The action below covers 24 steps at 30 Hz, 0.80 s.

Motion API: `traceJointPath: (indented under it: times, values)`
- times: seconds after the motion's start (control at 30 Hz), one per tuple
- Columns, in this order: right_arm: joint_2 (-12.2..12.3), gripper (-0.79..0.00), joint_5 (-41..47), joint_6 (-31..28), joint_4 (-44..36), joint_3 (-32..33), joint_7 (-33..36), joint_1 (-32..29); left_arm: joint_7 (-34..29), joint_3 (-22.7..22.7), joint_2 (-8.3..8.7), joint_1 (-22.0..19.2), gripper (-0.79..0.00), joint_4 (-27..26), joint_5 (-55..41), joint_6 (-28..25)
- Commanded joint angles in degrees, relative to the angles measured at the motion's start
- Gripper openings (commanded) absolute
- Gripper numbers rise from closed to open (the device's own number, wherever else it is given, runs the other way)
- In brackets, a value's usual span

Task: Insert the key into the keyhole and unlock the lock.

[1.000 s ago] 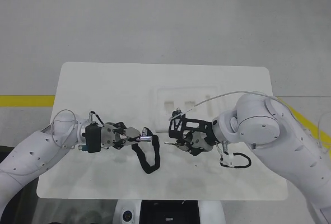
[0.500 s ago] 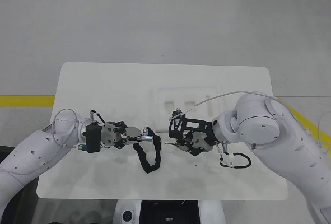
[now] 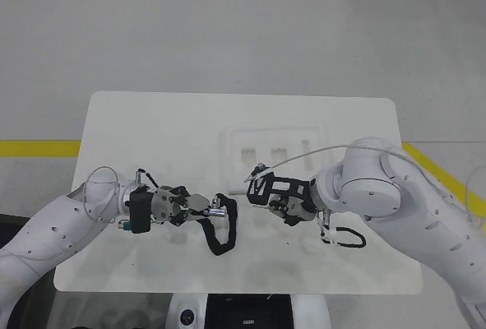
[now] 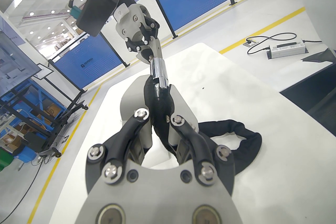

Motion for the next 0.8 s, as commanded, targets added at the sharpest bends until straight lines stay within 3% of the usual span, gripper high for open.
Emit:
traceJointPath:
  times: [0.0, 0.33, 0.57, 0.77]
  values:
    - [0.38, -0.785, 0.71, -0.22, -0.64, -1.95, 0.0, 1.14, 1.26, 0.35, -0.42, -0.29, -0.785, 1.06, 0.97, 1.29]
    - [1.33, -0.785, 2.59, 2.92, -4.63, -7.17, 0.0, 7.8, 4.12, 3.09, -2.37, -3.44, -0.785, 4.36, 2.16, 4.14]
    - [0.27, -0.785, 0.75, 6.68, -5.83, -9.51, -0.87, 10.28, 6.58, 6.62, -3.54, -5.89, -0.785, 6.03, 0.81, 6.59]
    - [-0.6, -0.785, 0.9, 6.19, -5.26, -10.63, -2.1, 10.95, 8.86, 11.85, -4.41, -9.89, -0.785, 8.83, 1.23, 8.87]
